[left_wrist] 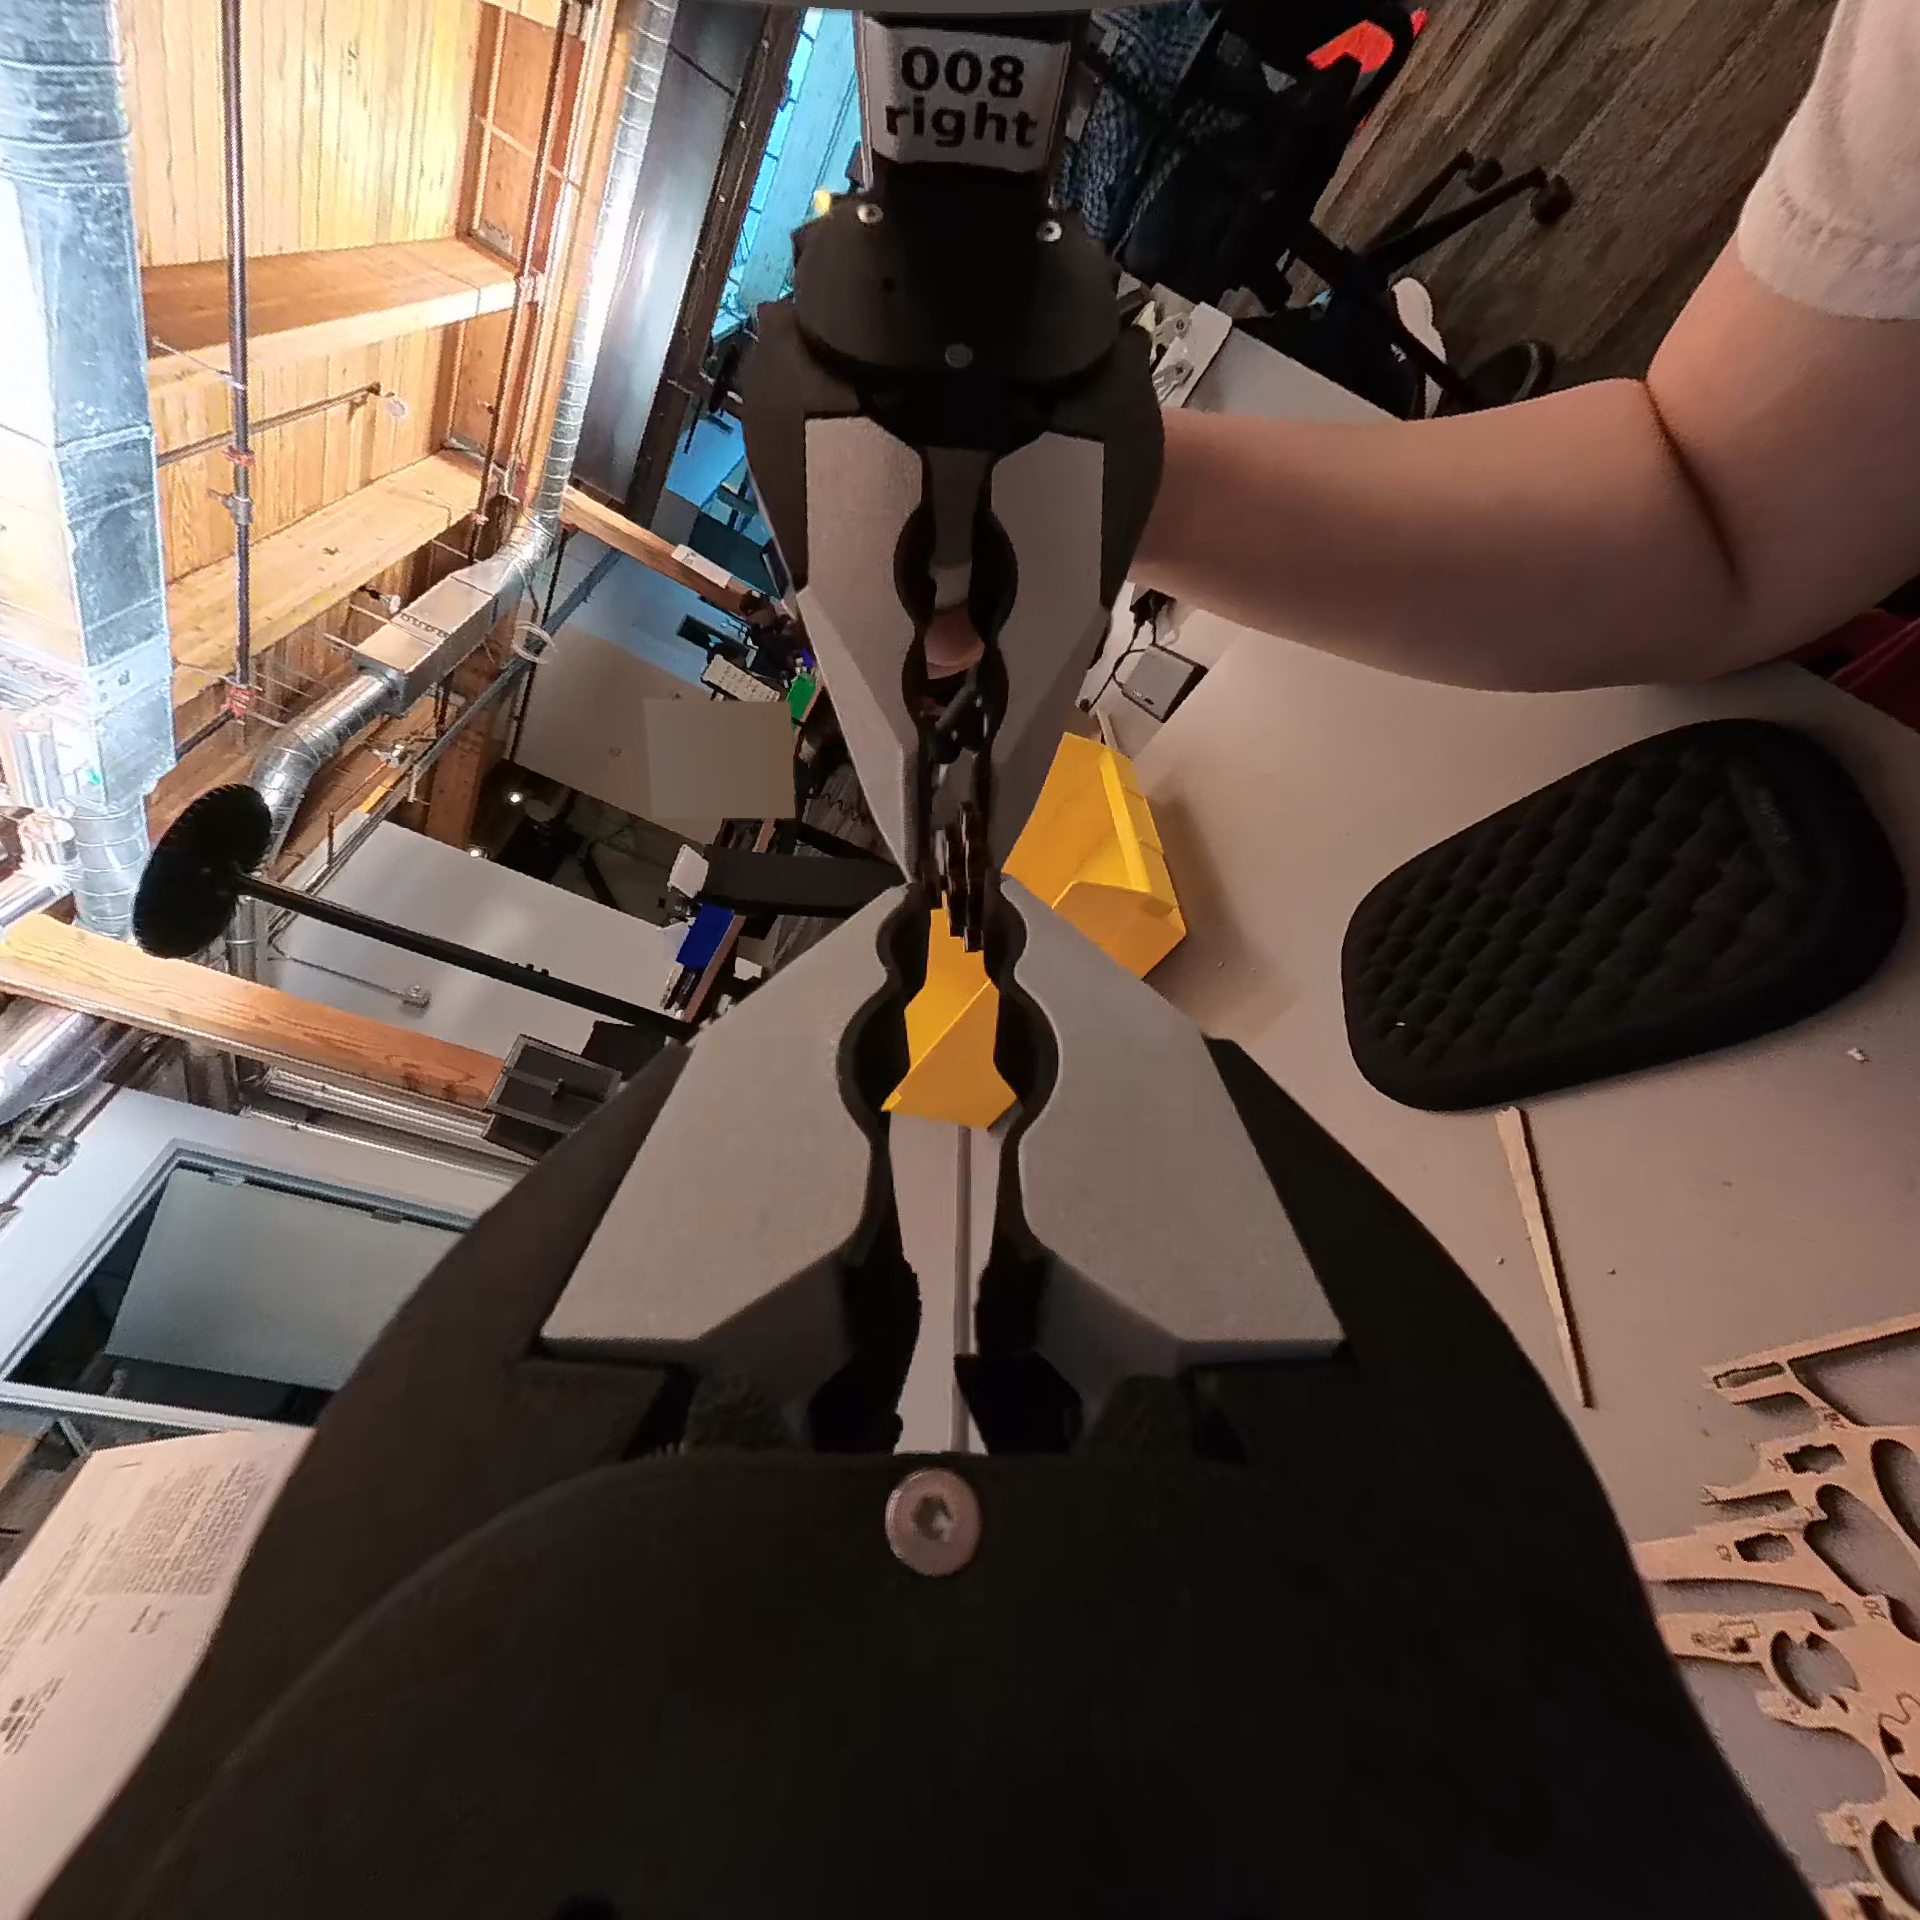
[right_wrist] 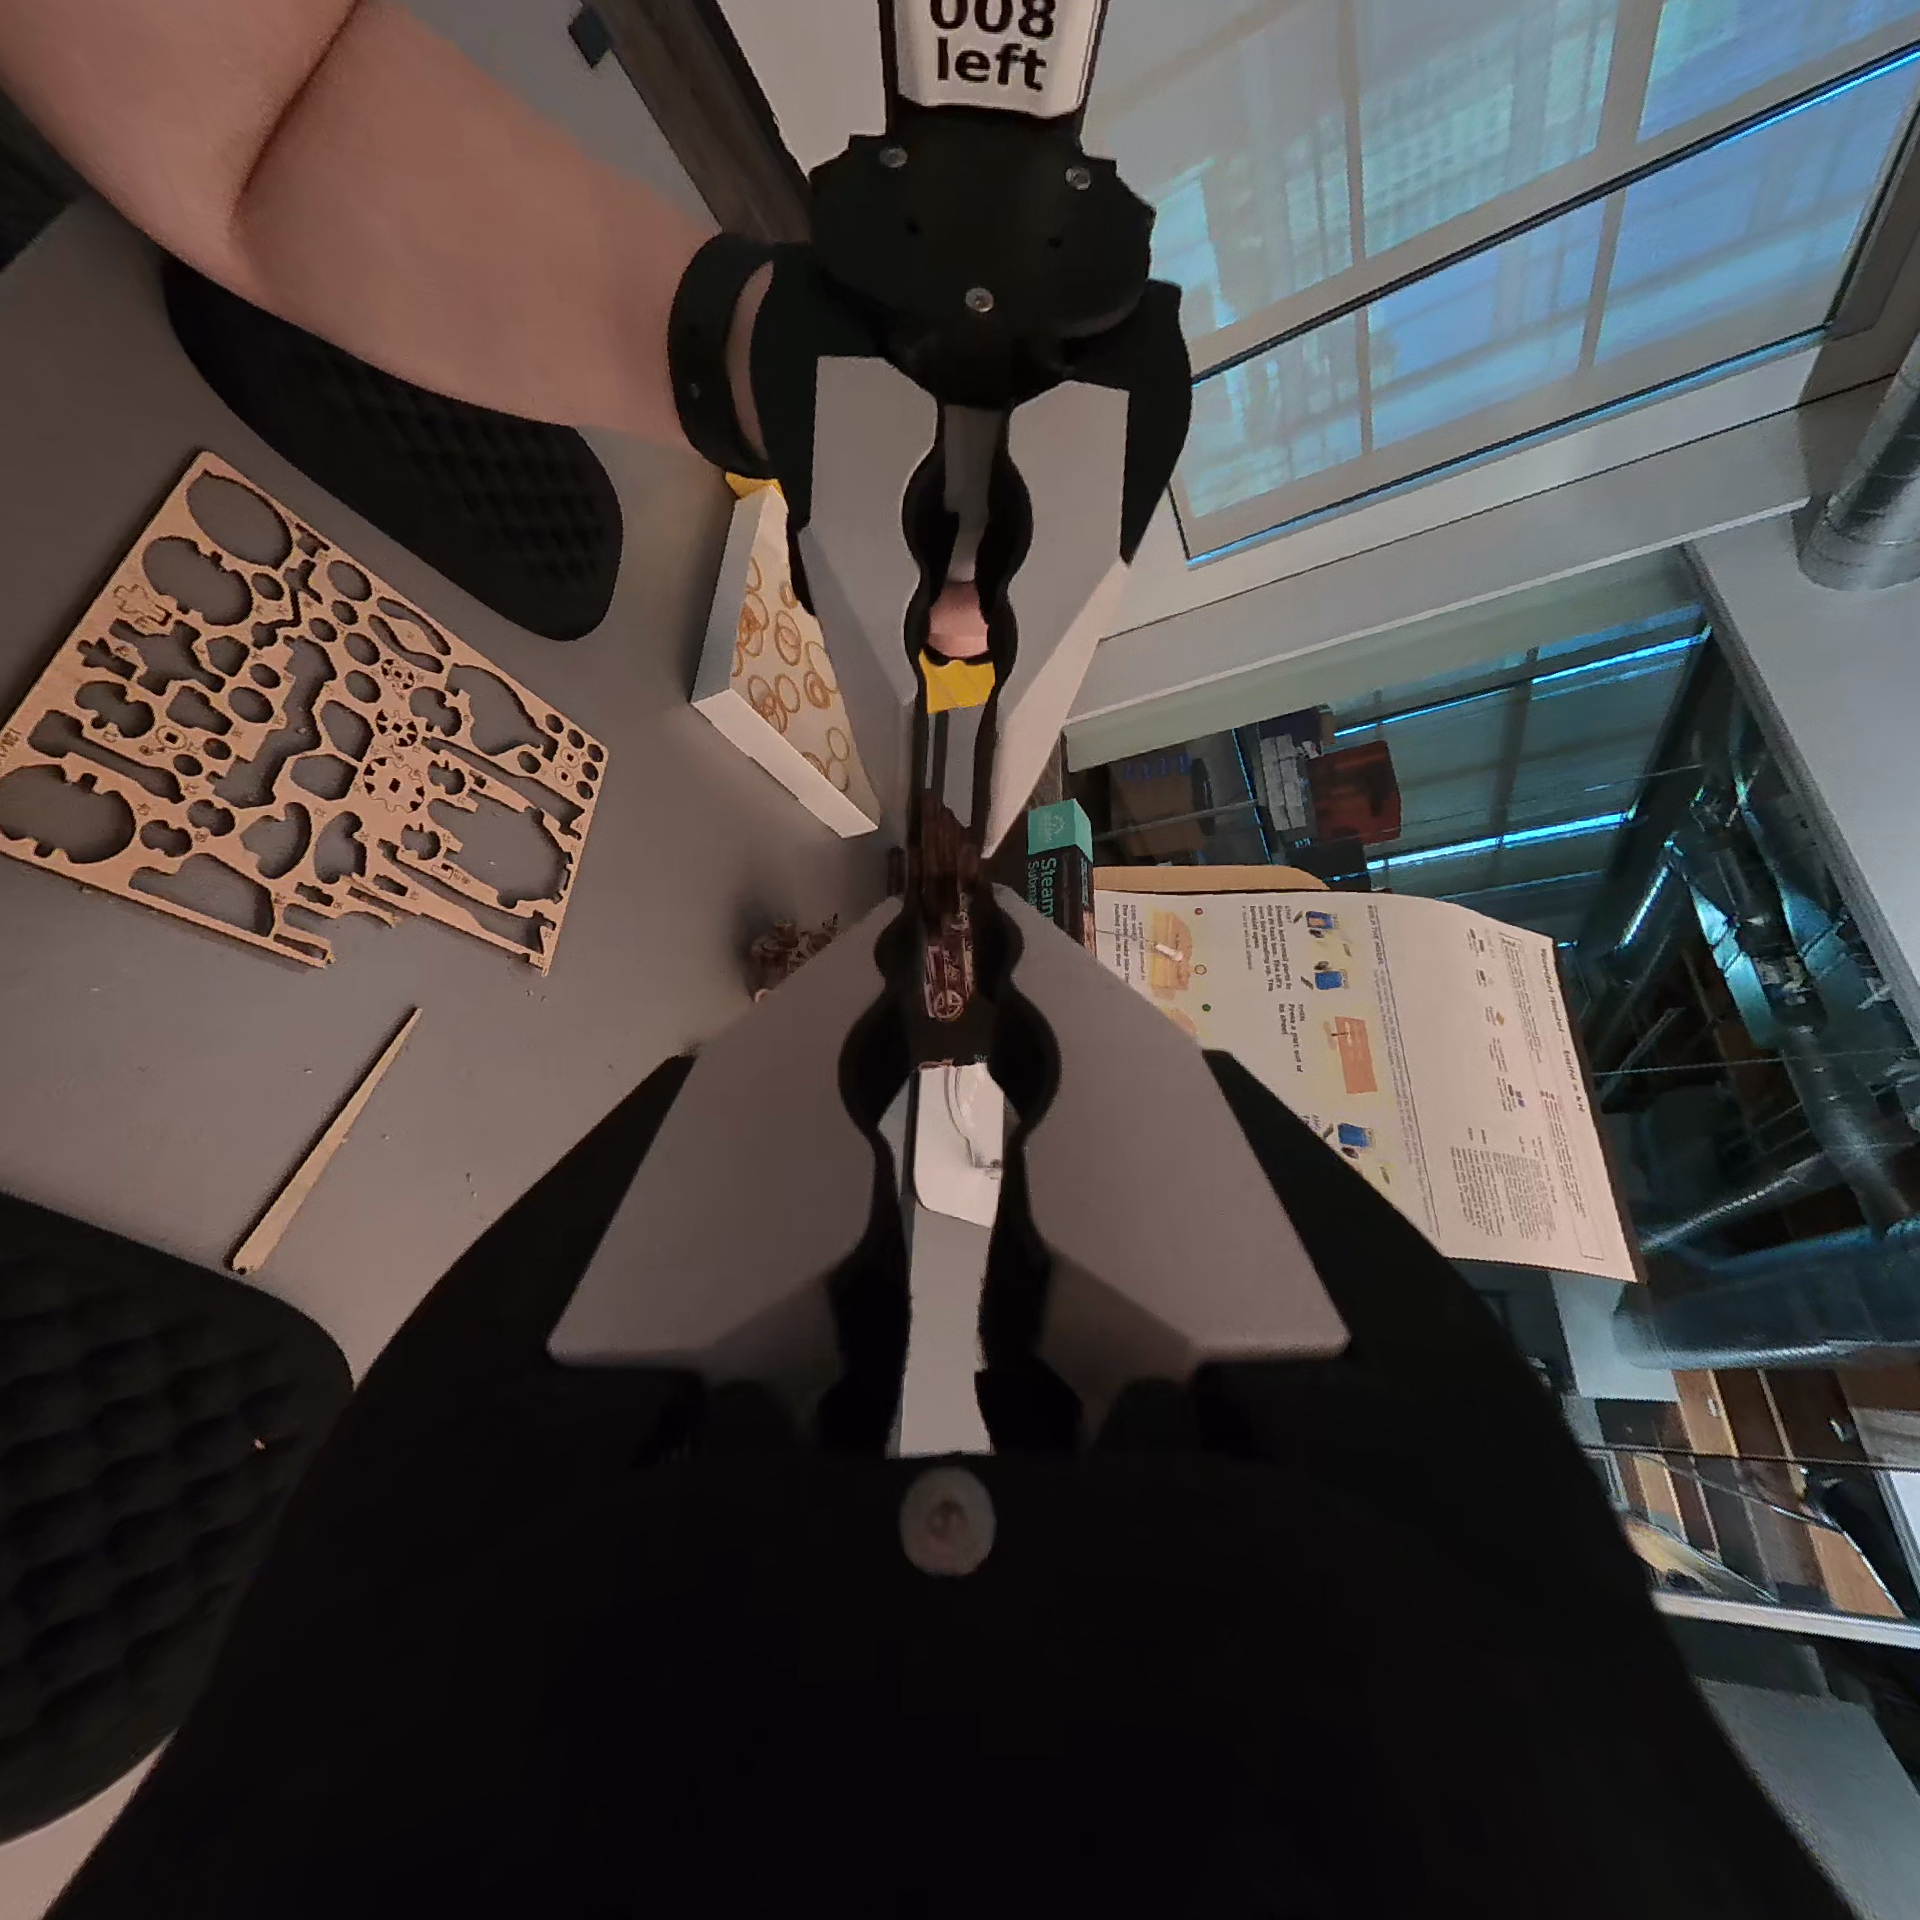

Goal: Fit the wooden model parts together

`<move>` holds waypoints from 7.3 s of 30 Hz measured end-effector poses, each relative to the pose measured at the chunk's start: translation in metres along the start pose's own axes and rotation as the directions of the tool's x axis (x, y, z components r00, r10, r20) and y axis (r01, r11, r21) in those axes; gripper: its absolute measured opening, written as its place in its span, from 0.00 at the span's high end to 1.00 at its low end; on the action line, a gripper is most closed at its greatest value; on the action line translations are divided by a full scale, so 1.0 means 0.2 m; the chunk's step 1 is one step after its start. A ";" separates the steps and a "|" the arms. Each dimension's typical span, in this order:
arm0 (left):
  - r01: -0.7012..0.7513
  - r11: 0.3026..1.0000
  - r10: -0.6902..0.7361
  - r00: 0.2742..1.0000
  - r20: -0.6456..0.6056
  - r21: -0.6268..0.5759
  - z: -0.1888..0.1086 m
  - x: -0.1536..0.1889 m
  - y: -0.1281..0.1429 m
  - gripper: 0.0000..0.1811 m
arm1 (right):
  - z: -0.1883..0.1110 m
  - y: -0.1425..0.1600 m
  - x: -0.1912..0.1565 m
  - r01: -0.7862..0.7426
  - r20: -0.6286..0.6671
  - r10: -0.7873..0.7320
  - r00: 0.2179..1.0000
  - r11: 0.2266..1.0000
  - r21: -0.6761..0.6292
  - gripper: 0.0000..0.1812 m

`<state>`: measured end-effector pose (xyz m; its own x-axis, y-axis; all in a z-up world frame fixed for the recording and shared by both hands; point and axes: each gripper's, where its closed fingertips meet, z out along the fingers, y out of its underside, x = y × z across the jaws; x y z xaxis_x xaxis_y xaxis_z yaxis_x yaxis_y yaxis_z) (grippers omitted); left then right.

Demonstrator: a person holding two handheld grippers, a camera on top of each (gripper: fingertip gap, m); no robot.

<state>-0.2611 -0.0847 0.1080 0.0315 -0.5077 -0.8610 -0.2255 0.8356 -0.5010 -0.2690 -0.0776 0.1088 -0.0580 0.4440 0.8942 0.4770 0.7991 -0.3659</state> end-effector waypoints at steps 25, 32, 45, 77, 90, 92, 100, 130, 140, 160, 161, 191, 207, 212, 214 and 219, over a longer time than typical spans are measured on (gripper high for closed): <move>0.018 0.999 -0.018 1.000 0.026 -0.030 0.00 -0.03 0.02 0.96 | 0.02 0.02 0.02 -0.004 -0.017 0.004 1.000 1.000 0.002 0.99; -0.039 0.999 0.040 0.999 0.026 -0.034 -0.02 -0.02 0.01 0.96 | 0.02 0.00 0.02 0.017 -0.034 -0.017 0.999 1.000 0.020 0.96; -0.054 0.997 0.054 0.999 -0.001 -0.061 -0.03 -0.01 0.01 0.96 | 0.03 -0.02 0.01 0.105 -0.063 -0.104 0.993 0.994 0.009 0.95; 0.001 0.995 0.003 0.999 0.043 -0.103 -0.01 -0.06 0.08 0.96 | 0.07 0.04 0.05 0.078 -0.096 -0.081 0.992 0.996 -0.033 0.97; -0.023 0.997 0.029 0.997 0.078 -0.080 -0.01 -0.08 0.07 0.96 | 0.06 0.05 0.08 0.022 -0.098 -0.021 0.995 1.000 0.008 0.97; -0.020 0.998 0.027 0.994 0.108 -0.066 0.01 -0.09 0.07 0.96 | 0.05 0.07 0.08 -0.016 -0.081 0.016 0.997 1.000 0.001 0.96; -0.040 0.996 0.049 0.992 0.113 -0.079 0.04 -0.05 0.09 0.95 | 0.04 0.11 0.04 -0.059 -0.024 0.058 0.998 0.996 -0.063 0.96; -0.094 0.995 0.095 0.995 0.042 -0.025 -0.01 0.01 0.01 0.97 | 0.03 0.01 -0.01 0.044 -0.015 -0.045 0.999 0.998 -0.036 0.95; -0.072 0.997 0.071 0.997 -0.026 -0.019 -0.01 0.07 0.01 0.92 | 0.02 0.01 -0.06 0.075 0.029 -0.075 0.997 0.997 -0.015 0.95; -0.065 0.998 0.065 0.997 0.052 0.000 0.01 0.02 0.00 0.92 | -0.01 -0.03 -0.03 0.078 -0.007 -0.078 0.997 0.997 0.005 0.95; -0.059 0.998 0.059 0.997 0.052 0.004 0.01 0.02 0.00 0.92 | -0.01 -0.02 -0.03 0.077 -0.010 -0.077 0.997 0.997 -0.004 0.95; -0.013 0.999 0.015 0.997 0.069 -0.031 0.03 -0.04 0.01 0.95 | 0.02 0.04 0.04 -0.001 -0.045 -0.001 0.999 0.999 -0.051 0.96; 0.024 1.000 -0.023 0.995 0.099 -0.005 0.02 -0.05 0.01 0.86 | 0.01 0.02 0.06 -0.043 -0.042 0.044 0.998 0.999 0.029 0.96; 0.001 1.000 -0.002 0.993 0.122 0.005 0.00 -0.06 0.01 0.96 | -0.01 0.01 0.06 -0.108 -0.011 0.110 0.994 0.990 0.092 0.95; -0.003 1.000 0.002 0.993 0.116 0.003 0.01 -0.06 0.01 0.97 | -0.01 0.02 0.06 -0.130 0.007 0.130 0.991 0.986 0.107 0.95; 0.011 1.000 -0.008 0.993 0.114 -0.024 0.02 -0.06 0.04 1.00 | 0.00 0.05 0.07 -0.177 0.026 0.175 0.984 0.975 0.135 0.95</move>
<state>-0.2593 -0.0716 0.1142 0.1442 -0.4875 -0.8611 -0.2481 0.8246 -0.5084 -0.2651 -0.0645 0.1175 0.0036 0.5874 0.8093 0.3568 0.7553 -0.5498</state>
